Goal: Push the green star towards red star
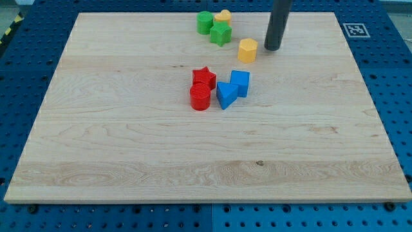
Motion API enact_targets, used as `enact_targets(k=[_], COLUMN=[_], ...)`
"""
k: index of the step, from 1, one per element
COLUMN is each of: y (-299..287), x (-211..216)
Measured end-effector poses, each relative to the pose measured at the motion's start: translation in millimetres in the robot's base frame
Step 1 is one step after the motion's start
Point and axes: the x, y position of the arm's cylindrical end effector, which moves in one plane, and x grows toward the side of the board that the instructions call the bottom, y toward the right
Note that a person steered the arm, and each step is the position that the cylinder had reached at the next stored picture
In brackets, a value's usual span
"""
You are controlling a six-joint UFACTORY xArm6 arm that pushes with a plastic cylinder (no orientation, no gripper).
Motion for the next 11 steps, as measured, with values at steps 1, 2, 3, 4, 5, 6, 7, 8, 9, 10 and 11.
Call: enact_targets(k=[1, 2, 3, 4, 5, 6, 7, 8, 9, 10, 11], y=[-31.1, -43.9, -43.7, -17.7, -22.1, -71.0, -128.3, -163.9, -172.3, -157.9, -141.4], x=[7.0, 13.5, 13.5, -10.3, -49.8, -58.3, -58.3, -51.8, -39.8, -22.4, -16.7])
